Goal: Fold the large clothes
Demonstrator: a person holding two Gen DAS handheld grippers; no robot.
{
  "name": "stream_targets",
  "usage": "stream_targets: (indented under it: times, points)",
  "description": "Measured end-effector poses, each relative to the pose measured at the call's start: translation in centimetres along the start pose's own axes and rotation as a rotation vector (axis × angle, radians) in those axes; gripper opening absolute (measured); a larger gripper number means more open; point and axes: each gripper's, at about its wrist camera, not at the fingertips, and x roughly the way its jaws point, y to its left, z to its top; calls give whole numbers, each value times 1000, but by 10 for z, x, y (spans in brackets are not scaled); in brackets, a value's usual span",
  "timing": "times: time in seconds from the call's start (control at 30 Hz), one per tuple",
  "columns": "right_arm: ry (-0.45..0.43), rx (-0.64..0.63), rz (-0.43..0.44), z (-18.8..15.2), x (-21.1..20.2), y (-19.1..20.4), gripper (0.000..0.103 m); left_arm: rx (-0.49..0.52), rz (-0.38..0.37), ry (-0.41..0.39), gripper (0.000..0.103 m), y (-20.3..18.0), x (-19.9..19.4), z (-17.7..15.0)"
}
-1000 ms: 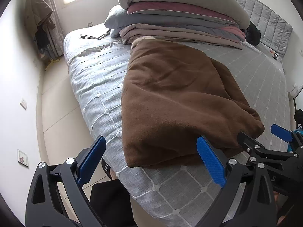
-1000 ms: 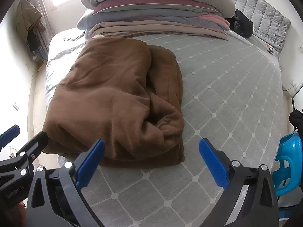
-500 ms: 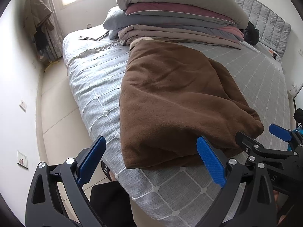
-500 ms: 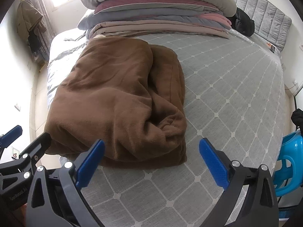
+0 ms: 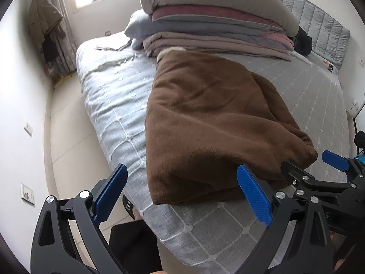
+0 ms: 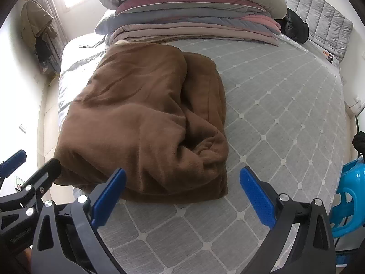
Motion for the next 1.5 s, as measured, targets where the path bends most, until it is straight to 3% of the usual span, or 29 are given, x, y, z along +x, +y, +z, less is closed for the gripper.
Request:
stream_targets:
  times: [0.17, 0.47, 0.73, 1.07, 1.23, 1.33, 1.37, 1.5]
  points:
    - [-12, 6, 5, 0, -3, -2, 96, 17, 3, -33, 93, -5, -8, 0]
    - [-25, 12, 8, 1, -4, -4, 96, 94, 84, -117, 96, -17, -21, -3]
    - [-44, 9, 17, 2, -7, -4, 96, 76, 35, -147, 96, -16, -29, -4]
    - [-59, 8, 23, 2, -9, -4, 96, 75, 33, -171, 96, -15, -32, -7]
    - [-56, 1, 26, 2, -7, -1, 96, 47, -39, -186, 96, -11, -32, -9]
    - [-53, -11, 29, 0, -6, 1, 96, -23, -162, -306, 96, -1, -43, -16]
    - [-53, -13, 29, 0, -6, 1, 96, -30, -188, -303, 96, 0, -43, -14]
    - [-64, 1, 45, -1, -9, -2, 96, -20, -172, -318, 96, -3, -46, -12]
